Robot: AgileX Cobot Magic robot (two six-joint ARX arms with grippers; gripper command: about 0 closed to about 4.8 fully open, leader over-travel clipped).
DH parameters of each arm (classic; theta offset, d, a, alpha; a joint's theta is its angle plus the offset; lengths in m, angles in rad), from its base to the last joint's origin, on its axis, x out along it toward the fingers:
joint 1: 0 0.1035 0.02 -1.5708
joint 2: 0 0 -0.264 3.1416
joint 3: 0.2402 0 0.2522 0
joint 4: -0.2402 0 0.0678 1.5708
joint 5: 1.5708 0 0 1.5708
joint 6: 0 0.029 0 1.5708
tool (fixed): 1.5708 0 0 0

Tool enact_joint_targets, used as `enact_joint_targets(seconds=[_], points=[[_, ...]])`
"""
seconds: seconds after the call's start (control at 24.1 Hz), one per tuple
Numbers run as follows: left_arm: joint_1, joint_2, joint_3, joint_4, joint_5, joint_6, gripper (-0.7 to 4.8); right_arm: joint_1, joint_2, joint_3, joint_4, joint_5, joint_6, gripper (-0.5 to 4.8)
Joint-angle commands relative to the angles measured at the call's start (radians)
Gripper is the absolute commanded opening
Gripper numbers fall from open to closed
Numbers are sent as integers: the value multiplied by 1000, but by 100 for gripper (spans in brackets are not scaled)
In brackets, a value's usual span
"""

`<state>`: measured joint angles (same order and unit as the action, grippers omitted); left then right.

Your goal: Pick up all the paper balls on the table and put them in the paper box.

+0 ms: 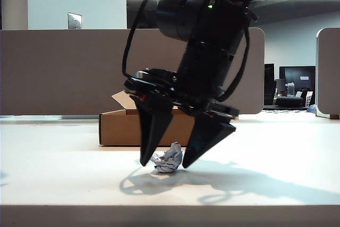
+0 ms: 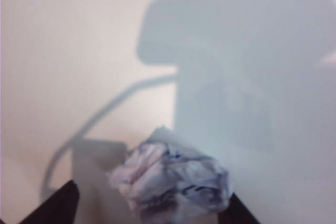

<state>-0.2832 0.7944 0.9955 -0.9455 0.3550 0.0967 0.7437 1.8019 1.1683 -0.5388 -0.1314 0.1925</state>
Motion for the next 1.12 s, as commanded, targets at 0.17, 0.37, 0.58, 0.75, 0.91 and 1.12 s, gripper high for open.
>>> enact_joint_targets(seconds=[0.17,0.37,0.58,0.75,0.91,1.12], points=[[1,-2,0,4,0,0,174,-1,-5,6,65,52,25,288],[1,-2,0,4,0,0,174,-6,-4,6,66,56,23,134],[1,-2,0,4,0,0,174,-6,-5,7,81,63,-1,70],[1,-1,0,69,0,-2,174,-19,-10,82,87,66,-30,71],[1,-1,0,226,-3,-37,174,-47,-10,246,82,71,-71,71],[1,0,0,306,-45,-45,175,-127,8,409,136,141,-102,71]])
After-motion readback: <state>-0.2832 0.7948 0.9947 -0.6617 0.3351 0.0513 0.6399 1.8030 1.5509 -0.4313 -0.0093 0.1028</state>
